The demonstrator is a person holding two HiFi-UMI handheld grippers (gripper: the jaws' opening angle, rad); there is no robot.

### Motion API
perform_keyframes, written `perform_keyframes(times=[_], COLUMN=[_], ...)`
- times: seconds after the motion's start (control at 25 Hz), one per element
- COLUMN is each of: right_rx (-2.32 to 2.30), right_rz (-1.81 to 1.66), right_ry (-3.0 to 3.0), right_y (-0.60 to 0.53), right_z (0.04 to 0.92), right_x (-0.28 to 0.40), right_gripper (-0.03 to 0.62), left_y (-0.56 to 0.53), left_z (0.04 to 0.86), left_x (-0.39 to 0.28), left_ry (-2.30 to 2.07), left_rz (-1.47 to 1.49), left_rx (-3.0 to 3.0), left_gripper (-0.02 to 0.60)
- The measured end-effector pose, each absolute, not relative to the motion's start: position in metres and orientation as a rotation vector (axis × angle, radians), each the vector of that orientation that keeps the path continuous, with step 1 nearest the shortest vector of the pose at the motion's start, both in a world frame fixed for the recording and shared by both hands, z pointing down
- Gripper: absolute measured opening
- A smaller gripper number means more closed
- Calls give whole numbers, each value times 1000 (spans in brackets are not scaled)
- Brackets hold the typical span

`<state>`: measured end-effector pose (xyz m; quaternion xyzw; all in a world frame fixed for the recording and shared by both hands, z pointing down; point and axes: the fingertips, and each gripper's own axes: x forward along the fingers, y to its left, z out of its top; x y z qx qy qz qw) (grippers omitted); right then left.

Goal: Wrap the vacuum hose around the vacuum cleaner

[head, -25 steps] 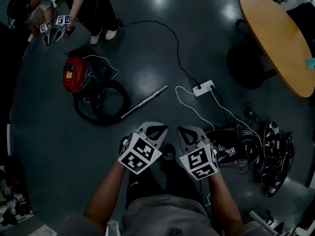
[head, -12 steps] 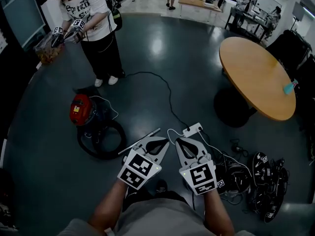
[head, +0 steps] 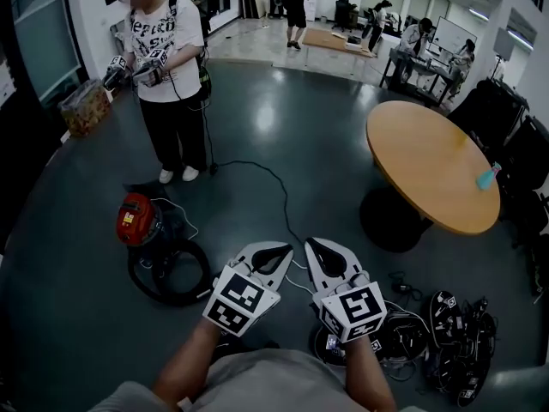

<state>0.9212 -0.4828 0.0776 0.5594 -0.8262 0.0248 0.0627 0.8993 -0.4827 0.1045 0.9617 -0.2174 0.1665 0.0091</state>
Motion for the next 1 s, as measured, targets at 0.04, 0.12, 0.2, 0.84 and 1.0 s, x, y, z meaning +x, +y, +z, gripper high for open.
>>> perform_keyframes(times=[0.04,0.12,0.2,0.84,1.0], right_rx=[1697,1695,1686,1659,1644], right_rz=[62,40,33,76,72], right_ry=[-2494,-2486,-2492,-2529,-2533], right_y=[-485,-488,-489,-491,-488], right_z=[76,76,75,77,77], right_x=[922,921,921,928,923], right_gripper=[6,6,6,6,6], left_y=[-484,-485,-486,-487,-483], left_z=[103,103,103,102,105], left_x=[900,900,902,905,902], left_ry=[-680,-682,-682,-719,-715], left_rz=[517,515,517,506,516], left_rx=[3009,3012,3011,3002,2995], left_gripper=[8,8,8,8,8])
